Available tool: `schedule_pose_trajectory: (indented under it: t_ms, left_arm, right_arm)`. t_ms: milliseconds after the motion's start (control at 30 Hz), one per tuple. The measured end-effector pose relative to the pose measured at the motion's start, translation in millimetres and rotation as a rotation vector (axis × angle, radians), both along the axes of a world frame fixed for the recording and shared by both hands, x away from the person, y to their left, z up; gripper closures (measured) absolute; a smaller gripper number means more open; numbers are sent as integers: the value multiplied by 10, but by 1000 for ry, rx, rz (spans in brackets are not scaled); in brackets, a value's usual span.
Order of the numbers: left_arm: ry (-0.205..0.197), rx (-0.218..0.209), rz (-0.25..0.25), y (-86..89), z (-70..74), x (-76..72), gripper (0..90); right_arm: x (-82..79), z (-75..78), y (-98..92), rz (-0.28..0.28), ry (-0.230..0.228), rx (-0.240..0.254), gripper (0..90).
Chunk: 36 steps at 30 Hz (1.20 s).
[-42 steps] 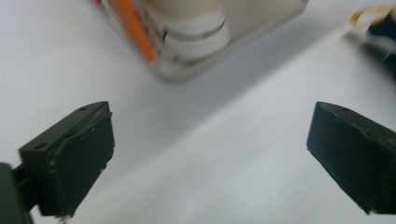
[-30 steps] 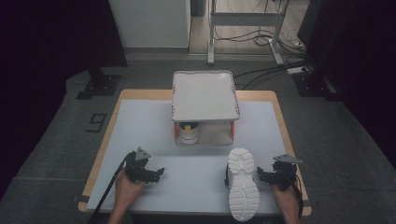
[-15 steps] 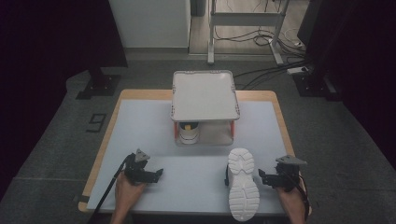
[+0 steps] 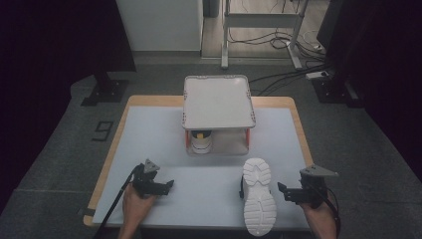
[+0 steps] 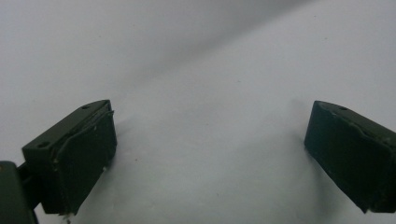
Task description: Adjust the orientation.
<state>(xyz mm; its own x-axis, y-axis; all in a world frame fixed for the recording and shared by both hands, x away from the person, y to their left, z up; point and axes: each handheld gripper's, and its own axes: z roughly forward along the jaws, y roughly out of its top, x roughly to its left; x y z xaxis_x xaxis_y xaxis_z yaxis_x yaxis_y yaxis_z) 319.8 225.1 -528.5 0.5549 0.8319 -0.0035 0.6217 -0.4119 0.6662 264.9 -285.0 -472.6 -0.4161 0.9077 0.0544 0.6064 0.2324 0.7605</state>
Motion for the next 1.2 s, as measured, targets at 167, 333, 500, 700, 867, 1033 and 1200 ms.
schedule_pose_trajectory:
  t_ms: [167,333,500,700,867,1033,1200]
  left_arm:
    - [0,0,-1,0,0,-1,21]
    - [-4,1,0,-1,-1,-3,22]
    - [-6,2,0,-3,-1,-5,23]
    - [-2,-1,0,0,-1,-3,23]
    - [-1,-1,0,-1,0,-2,23]
    - [-1,-1,0,0,0,-1,22]
    - [0,-1,0,0,0,-1,22]
  right_arm:
    - [-89,159,114,45,-9,10,36]
    - [-116,256,307,96,-32,22,26]
    - [-6,173,497,123,-22,-18,25]
    - [47,79,416,81,-18,-25,0]
    - [45,14,122,-19,-3,-69,20]
    - [71,-112,-175,-103,40,-105,83]
    - [11,-38,-354,-134,15,-46,89]
